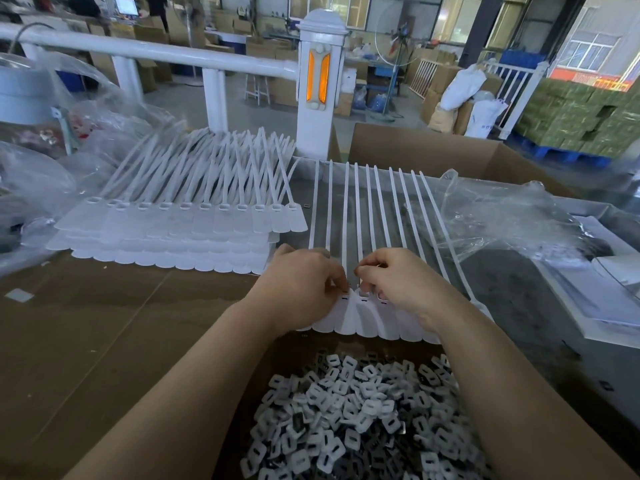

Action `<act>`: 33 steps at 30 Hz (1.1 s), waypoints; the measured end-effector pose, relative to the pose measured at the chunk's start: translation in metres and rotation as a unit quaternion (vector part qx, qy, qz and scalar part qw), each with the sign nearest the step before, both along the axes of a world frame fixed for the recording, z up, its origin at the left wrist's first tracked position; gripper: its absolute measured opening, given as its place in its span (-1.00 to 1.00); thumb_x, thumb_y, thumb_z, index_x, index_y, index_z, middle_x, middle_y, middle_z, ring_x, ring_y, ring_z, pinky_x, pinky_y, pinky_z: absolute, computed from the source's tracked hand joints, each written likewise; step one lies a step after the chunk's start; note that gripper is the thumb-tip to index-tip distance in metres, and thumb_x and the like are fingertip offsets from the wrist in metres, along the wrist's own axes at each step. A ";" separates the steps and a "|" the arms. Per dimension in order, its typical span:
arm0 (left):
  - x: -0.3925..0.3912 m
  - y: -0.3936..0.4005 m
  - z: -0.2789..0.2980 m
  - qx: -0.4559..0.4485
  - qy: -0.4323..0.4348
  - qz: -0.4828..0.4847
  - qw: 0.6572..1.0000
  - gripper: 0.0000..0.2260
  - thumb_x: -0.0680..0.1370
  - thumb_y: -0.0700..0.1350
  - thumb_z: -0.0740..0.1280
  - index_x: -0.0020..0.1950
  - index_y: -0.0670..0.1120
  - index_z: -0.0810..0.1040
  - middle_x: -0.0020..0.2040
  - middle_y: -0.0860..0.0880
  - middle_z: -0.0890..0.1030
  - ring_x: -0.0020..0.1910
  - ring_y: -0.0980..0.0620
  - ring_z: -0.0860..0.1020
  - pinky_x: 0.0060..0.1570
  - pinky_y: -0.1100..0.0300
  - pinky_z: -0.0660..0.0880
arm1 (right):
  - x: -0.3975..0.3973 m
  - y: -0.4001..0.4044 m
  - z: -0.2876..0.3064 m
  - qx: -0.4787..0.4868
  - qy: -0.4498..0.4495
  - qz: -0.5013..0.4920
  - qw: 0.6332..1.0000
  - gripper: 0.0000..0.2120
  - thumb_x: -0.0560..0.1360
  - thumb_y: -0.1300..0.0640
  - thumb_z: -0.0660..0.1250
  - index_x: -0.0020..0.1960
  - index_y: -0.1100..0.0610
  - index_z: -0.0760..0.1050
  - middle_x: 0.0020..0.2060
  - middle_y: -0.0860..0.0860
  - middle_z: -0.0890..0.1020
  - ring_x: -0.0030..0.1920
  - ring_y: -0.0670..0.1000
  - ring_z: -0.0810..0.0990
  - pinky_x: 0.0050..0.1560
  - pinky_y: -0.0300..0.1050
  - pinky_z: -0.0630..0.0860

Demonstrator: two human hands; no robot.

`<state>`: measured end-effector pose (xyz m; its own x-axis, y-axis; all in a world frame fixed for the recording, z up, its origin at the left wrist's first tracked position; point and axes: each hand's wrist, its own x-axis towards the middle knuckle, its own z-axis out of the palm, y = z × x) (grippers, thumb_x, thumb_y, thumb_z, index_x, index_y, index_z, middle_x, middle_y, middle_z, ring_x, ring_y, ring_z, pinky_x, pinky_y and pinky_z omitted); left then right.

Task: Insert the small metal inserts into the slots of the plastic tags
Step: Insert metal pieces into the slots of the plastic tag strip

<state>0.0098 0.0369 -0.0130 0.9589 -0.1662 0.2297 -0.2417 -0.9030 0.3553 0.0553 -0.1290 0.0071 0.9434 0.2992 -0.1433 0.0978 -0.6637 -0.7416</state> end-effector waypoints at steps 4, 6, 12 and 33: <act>-0.002 0.001 0.004 0.108 -0.023 -0.030 0.993 -0.72 0.57 -0.06 0.22 0.17 0.21 0.62 0.00 0.14 0.53 0.04 0.10 0.48 0.14 0.07 0.22 | 0.000 0.000 0.000 -0.004 -0.001 0.008 1.000 -0.92 0.62 0.07 0.28 0.02 -0.03 0.55 -0.19 -0.05 0.68 -0.16 -0.09 0.63 -0.14 -0.17 0.47; -0.003 0.000 0.006 0.133 -0.036 -0.035 0.990 -0.70 0.57 -0.06 0.21 0.20 0.21 0.61 0.02 0.12 0.55 0.05 0.09 0.47 0.11 0.07 0.18 | 0.001 0.000 0.000 -0.006 -0.002 0.011 1.000 -0.92 0.62 0.06 0.29 0.01 -0.04 0.56 -0.20 -0.05 0.68 -0.16 -0.09 0.62 -0.15 -0.17 0.46; -0.007 -0.002 0.007 0.147 -0.044 -0.025 0.988 -0.69 0.52 0.04 0.20 0.19 0.24 0.61 -0.04 0.14 0.53 0.01 0.11 0.40 0.04 0.11 0.11 | 0.001 -0.001 0.001 -0.010 0.007 0.027 1.000 -0.92 0.61 0.06 0.31 0.04 -0.01 0.59 -0.18 -0.05 0.68 -0.11 -0.07 0.65 -0.01 -0.08 0.57; -0.003 0.015 -0.001 0.021 -0.040 0.027 0.999 -0.87 0.54 0.08 0.33 0.00 0.16 0.65 -0.14 0.12 0.53 -0.06 0.12 0.49 0.08 0.16 0.24 | -0.027 0.016 0.021 -0.149 0.015 0.408 0.901 -0.83 0.44 0.12 0.53 0.00 -0.06 0.66 -0.26 -0.14 0.60 -0.30 -0.24 0.53 -0.24 -0.32 0.46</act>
<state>0.0073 0.0521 -0.0141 0.9458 -0.1258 0.2994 -0.2181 -0.9291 0.2986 0.0287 -0.1134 0.0281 0.4210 0.8356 -0.3528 0.6265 -0.5492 -0.5531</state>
